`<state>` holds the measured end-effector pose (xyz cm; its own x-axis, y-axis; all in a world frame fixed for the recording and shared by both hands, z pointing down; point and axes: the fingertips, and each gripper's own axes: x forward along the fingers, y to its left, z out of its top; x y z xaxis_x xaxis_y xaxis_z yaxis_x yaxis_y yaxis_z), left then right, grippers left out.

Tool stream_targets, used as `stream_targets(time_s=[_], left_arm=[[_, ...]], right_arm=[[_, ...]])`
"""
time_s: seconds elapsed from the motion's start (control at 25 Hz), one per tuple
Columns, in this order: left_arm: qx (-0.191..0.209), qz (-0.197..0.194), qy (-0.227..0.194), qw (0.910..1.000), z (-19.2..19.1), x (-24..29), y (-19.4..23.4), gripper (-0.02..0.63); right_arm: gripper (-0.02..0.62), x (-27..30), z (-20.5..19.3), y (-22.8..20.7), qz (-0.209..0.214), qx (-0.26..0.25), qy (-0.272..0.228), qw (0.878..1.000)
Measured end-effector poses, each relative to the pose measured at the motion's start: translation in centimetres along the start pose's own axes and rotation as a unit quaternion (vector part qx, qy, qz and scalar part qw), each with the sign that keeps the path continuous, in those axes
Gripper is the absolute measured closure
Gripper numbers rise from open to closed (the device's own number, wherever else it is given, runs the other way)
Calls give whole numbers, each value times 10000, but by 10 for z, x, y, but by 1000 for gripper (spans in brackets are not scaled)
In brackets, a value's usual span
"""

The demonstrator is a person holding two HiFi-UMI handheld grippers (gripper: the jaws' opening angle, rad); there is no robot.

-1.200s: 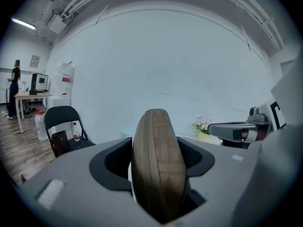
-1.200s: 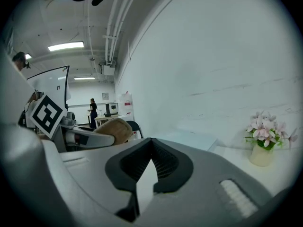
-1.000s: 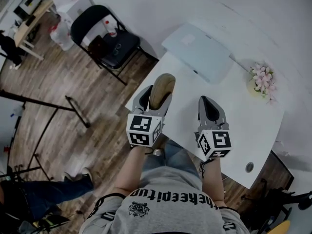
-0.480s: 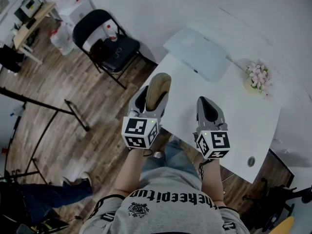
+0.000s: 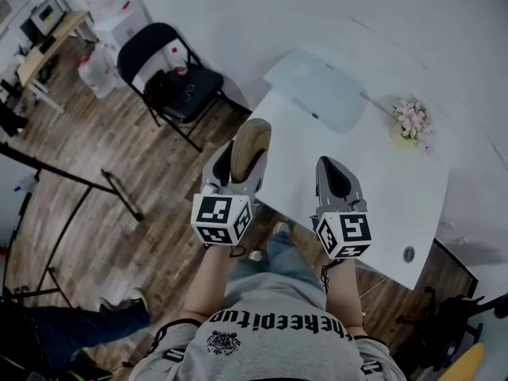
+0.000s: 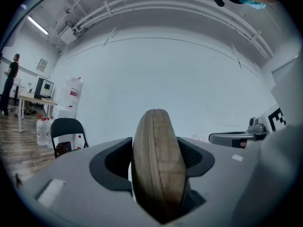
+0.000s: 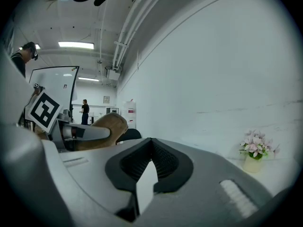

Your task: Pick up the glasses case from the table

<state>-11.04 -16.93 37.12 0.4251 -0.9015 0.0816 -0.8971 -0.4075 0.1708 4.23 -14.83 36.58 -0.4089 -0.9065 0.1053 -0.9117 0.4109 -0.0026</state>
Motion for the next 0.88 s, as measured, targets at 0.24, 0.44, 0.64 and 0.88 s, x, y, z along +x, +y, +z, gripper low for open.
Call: stream_targets(time_s=[0.24,0.44,0.64,0.88], left_arm=[[123,11,-215,9997,12,-15,2,307],[168,34,-359,9992,18,-27,5,307],[234,37,-554,9982,28,-37,4,307],[328,43,-778,9964,37,-47,3,307]], right_arm=[[594,-9,8,7,-105,-69,-107,9999],[592,-16,13,11,-160,-108,-166,9997],[592,-22,17,15,-186,-148,-222,9995],[594,-26,21,17,-191,-156,-282,9993]])
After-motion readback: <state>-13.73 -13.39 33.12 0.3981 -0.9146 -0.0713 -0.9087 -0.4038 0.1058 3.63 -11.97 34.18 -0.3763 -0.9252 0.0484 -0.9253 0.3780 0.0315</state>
